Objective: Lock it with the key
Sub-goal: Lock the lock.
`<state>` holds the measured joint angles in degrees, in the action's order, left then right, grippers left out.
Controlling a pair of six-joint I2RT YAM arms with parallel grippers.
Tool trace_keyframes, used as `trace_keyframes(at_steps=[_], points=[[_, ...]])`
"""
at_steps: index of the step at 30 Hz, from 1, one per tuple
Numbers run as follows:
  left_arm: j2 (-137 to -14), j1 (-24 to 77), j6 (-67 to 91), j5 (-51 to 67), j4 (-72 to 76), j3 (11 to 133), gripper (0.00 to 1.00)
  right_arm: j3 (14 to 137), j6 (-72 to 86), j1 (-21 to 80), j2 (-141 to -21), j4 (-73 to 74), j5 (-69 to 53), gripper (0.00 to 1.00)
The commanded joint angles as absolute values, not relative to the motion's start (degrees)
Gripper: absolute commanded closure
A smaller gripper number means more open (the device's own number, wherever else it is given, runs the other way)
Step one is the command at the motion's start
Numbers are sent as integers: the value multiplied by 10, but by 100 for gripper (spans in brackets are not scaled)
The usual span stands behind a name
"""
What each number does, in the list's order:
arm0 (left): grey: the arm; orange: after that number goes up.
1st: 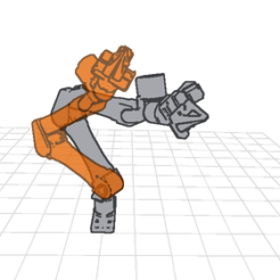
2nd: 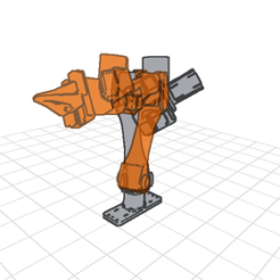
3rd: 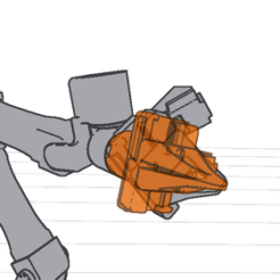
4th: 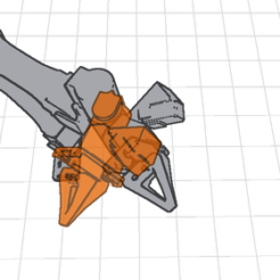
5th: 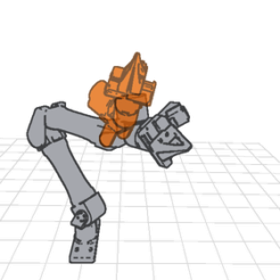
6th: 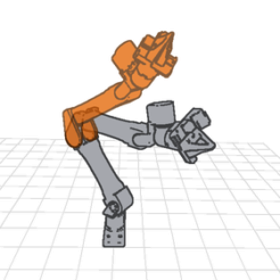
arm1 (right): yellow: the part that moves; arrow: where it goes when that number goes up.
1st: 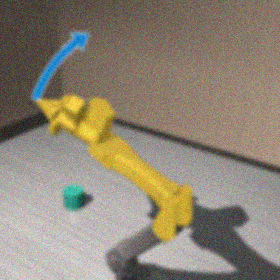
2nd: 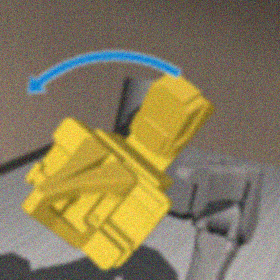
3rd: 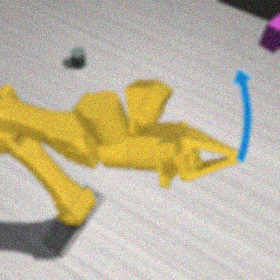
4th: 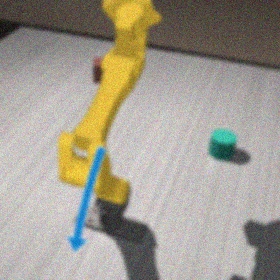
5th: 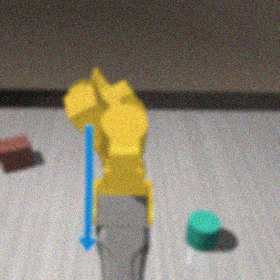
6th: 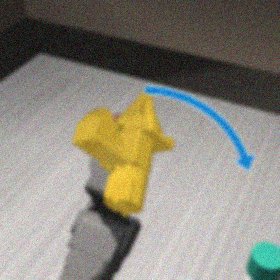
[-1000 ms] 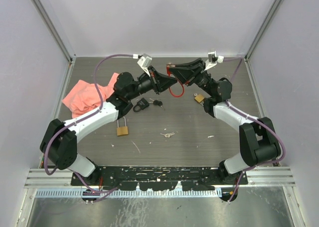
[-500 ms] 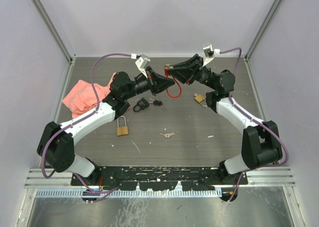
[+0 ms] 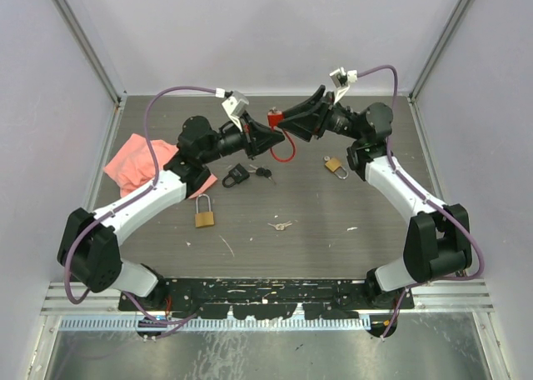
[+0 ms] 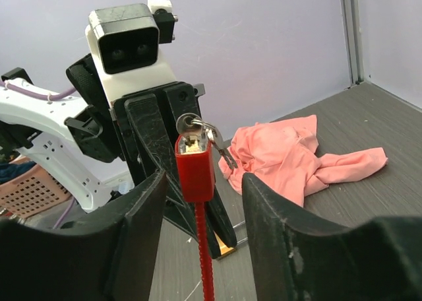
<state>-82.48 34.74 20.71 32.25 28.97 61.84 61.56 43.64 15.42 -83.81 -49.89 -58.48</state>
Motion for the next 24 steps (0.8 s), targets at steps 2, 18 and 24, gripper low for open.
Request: trace_keyframes(at_steps=[2, 18, 24], points=[[-793, 346, 182, 336, 308, 644, 100, 651, 443, 141, -820, -497, -605, 38], [-756, 346, -21, 420, 43, 656, 100, 879, -28, 61, -771, 242, -642, 15], [-763, 348, -59, 428, -28, 661, 100, 970, -49, 90, -818, 425, -572, 23]])
